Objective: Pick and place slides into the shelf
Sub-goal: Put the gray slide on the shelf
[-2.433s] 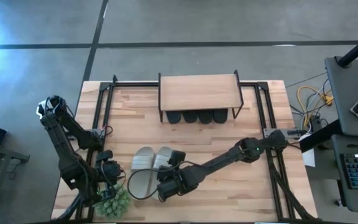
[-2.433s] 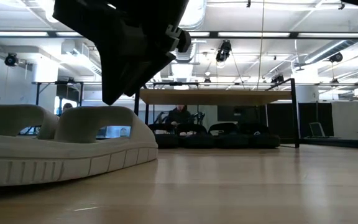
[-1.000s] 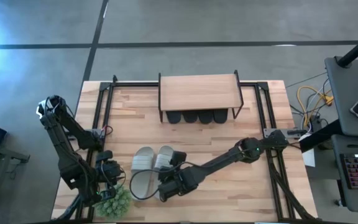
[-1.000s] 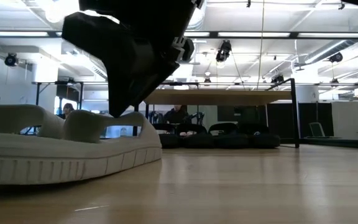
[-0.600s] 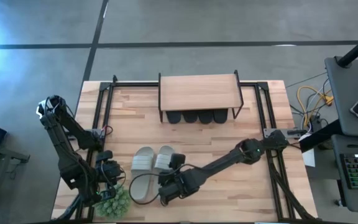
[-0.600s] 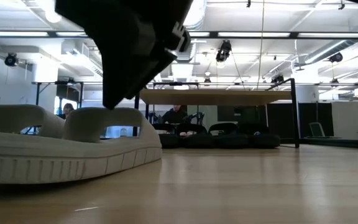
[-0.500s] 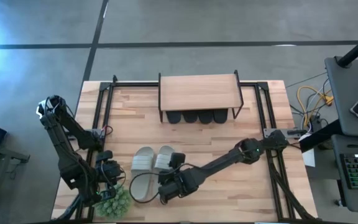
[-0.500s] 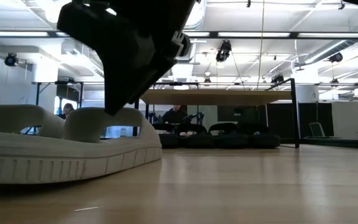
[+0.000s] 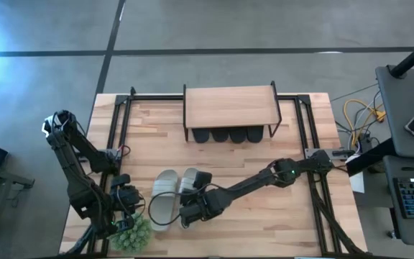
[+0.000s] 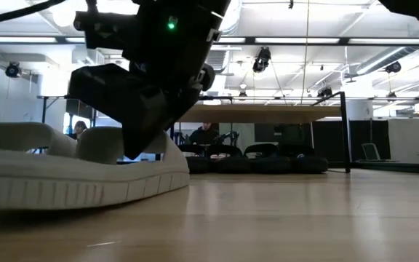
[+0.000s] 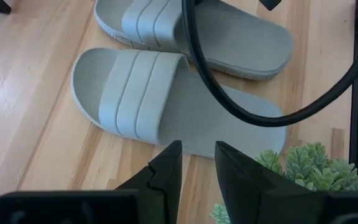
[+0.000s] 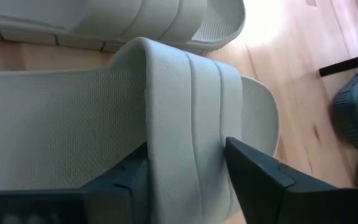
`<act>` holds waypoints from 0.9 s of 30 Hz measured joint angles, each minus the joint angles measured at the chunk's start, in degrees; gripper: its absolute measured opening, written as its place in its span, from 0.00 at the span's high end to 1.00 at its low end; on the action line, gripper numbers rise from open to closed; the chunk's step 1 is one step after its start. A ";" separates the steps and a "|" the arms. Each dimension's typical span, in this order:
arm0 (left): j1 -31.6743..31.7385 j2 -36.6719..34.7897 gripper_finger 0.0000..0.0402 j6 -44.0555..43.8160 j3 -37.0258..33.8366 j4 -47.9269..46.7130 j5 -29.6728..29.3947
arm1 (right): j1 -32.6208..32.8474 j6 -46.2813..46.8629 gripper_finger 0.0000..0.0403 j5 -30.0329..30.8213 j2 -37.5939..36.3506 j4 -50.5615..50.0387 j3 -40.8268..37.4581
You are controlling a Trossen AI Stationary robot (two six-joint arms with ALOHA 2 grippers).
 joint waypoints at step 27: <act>0.00 0.00 0.80 0.22 -0.02 -0.02 -0.17 | 4.11 4.97 0.97 17.46 -9.41 -14.69 5.65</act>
